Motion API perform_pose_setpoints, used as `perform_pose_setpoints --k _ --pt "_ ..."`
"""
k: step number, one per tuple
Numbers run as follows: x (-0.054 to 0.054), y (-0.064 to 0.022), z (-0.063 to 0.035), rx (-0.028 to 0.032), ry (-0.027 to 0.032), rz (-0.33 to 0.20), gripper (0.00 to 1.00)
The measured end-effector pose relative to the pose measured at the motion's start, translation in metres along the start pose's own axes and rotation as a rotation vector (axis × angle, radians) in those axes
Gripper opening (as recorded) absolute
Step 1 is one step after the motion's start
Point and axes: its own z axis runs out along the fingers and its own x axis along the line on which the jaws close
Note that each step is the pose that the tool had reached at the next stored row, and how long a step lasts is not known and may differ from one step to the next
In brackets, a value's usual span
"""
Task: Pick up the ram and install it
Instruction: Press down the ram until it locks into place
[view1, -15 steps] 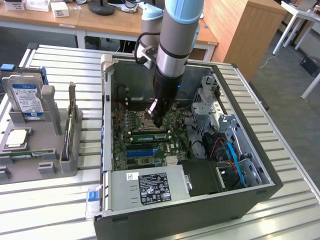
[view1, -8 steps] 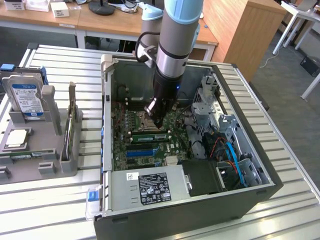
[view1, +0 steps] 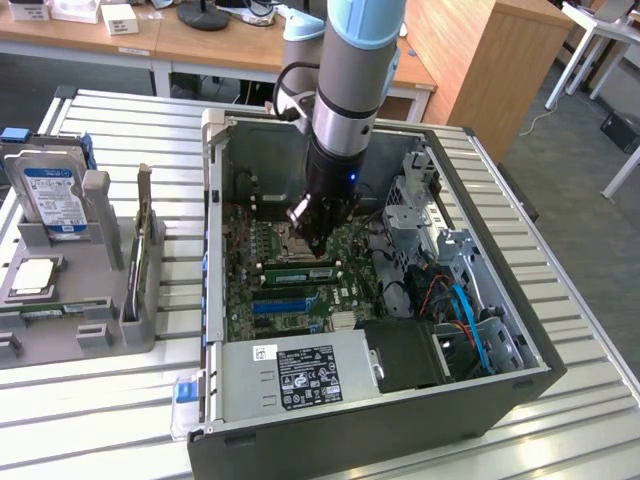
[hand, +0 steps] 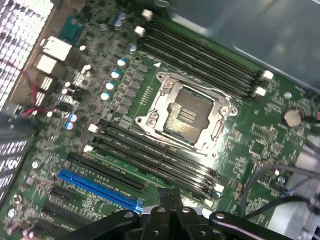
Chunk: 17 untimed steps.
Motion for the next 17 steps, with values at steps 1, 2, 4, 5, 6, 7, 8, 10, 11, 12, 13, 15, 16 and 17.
perform_pose_setpoints --k 1,2,4,5,6,7,8,10,11,12,13,15,16,17 --pt "0.0000 0.0000 0.0001 0.0009 -0.0005 0.016 0.11" --pt "0.0000 0.0000 0.0002 0.0017 -0.0011 0.032 0.11" --pt "0.0000 0.0000 0.0002 0.0033 -0.0022 0.062 0.11" --pt "0.0000 0.0000 0.0003 0.0040 -0.0027 0.077 0.11" --pt "0.0000 0.0000 0.0003 0.0048 -0.0032 0.091 0.11" --pt "0.0001 0.0001 0.0003 0.0053 -0.0036 0.103 0.11" --pt "0.0002 0.0003 0.0003 0.0058 -0.0039 0.111 0.11" --pt "0.0004 0.0005 0.0002 0.0069 -0.0044 0.130 0.11" --pt "0.0006 0.0006 0.0002 0.0075 -0.0048 0.141 0.11" --pt "0.0007 0.0007 0.0002 0.0082 -0.0052 0.154 0.11" --pt "0.0007 0.0007 0.0002 0.0089 -0.0057 0.167 0.11" --pt "0.0008 0.0007 0.0002 0.0104 -0.0066 0.195 0.11" --pt "0.0009 0.0008 0.0002 0.0112 -0.0071 0.209 0.11" --pt "0.0009 0.0008 0.0002 0.0119 -0.0075 0.223 0.11"
